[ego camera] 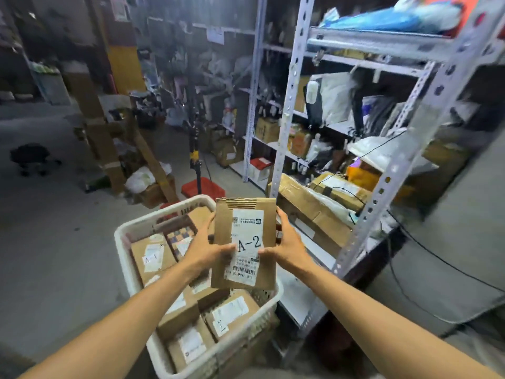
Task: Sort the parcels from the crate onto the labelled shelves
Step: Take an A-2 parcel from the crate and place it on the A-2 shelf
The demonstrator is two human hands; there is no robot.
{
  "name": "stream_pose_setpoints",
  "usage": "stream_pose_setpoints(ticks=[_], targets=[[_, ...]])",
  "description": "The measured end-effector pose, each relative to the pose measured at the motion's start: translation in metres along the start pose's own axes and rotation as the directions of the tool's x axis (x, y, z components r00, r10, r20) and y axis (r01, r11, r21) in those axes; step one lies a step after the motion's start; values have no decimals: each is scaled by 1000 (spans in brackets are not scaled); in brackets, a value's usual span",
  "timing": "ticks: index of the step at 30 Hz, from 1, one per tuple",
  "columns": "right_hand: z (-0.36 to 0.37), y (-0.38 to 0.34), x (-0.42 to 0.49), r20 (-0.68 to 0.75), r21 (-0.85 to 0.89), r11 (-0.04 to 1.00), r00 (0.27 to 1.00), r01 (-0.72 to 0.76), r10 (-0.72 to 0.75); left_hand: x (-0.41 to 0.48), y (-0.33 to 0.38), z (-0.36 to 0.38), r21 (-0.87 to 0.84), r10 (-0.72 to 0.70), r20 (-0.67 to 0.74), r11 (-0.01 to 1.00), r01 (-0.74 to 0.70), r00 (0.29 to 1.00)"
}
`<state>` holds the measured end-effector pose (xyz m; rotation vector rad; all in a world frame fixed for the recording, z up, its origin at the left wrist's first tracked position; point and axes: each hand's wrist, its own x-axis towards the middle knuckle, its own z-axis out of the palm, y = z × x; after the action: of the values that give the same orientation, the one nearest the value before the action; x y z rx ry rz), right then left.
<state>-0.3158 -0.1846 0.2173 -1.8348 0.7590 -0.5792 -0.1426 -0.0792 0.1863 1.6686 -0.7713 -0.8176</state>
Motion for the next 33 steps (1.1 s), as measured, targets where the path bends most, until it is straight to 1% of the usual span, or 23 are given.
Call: stream_pose_setpoints(ticks=[4, 10, 16, 20, 23, 24, 26, 28, 30, 33], targets=[[-28, 2, -51, -52, -87, 996, 999, 6, -11, -30, 3, 33, 25, 26, 54, 999, -27, 998], [-76, 29, -125, -175, -141, 987, 983, -74, 49, -84, 11, 96, 133, 76, 156, 986, -97, 985], [-138, 49, -204, -302, -153, 981, 951, -122, 71, -134, 26, 180, 137, 105, 242, 980, -141, 964], [-193, 59, -250, -427, -161, 973, 901, -165, 83, -146, 45, 250, 105, 154, 338, 974, -199, 928], [-240, 66, -285, -537, -141, 968, 837, -208, 102, -155, 65, 308, 59, 191, 430, 969, -238, 883], [-262, 69, -301, -590, -126, 963, 798, -237, 119, -160, 75, 336, 43, 207, 482, 965, -258, 852], [-290, 69, -322, -640, -104, 960, 757, -260, 136, -167, 88, 371, 23, 226, 534, 959, -282, 815], [-323, 70, -350, -699, -90, 950, 698, -298, 153, -175, 103, 416, -20, 245, 599, 956, -292, 762], [-357, 69, -383, -774, -54, 941, 610, -334, 172, -186, 117, 469, -75, 278, 682, 946, -314, 676], [-402, 68, -430, -867, -50, 918, 474, -394, 156, -205, 137, 545, -150, 315, 785, 932, -329, 534]])
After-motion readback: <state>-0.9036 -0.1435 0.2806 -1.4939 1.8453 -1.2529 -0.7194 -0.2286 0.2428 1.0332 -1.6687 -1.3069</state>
